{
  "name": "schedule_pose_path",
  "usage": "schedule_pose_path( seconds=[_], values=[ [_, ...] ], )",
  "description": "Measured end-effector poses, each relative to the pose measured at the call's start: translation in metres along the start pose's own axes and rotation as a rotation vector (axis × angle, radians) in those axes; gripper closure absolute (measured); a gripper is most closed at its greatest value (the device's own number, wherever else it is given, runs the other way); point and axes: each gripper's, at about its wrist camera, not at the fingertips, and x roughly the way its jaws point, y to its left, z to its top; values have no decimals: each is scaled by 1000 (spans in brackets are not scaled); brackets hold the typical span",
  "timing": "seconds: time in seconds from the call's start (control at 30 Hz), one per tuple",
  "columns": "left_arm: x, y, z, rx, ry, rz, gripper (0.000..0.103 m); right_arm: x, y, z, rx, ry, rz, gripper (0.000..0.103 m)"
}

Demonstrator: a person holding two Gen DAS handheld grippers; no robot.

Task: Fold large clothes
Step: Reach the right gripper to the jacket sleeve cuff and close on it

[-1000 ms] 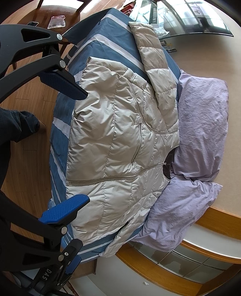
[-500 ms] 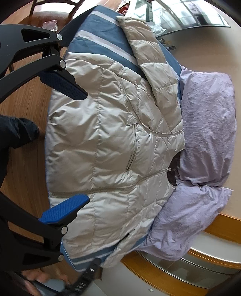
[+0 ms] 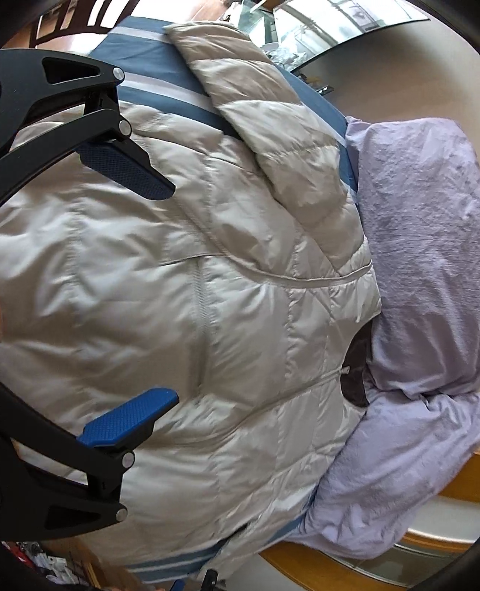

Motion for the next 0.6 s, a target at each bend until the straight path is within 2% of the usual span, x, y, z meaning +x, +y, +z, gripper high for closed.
schedule_pose_path(
  seconds=[0.17,0.37,0.47,0.6],
  values=[
    [30,3,19,-4,28,40,1,26,-40,46,140,14,-56,5],
    [58,10,24,-24,68,58,1,36,-90,101,232,-73,-213,8],
    [65,12,23,-27,80,60,1,48,-109,116,259,-66,-278,13],
    [72,10,23,-19,89,60,1,63,-124,123,297,-37,-282,19]
  ],
)
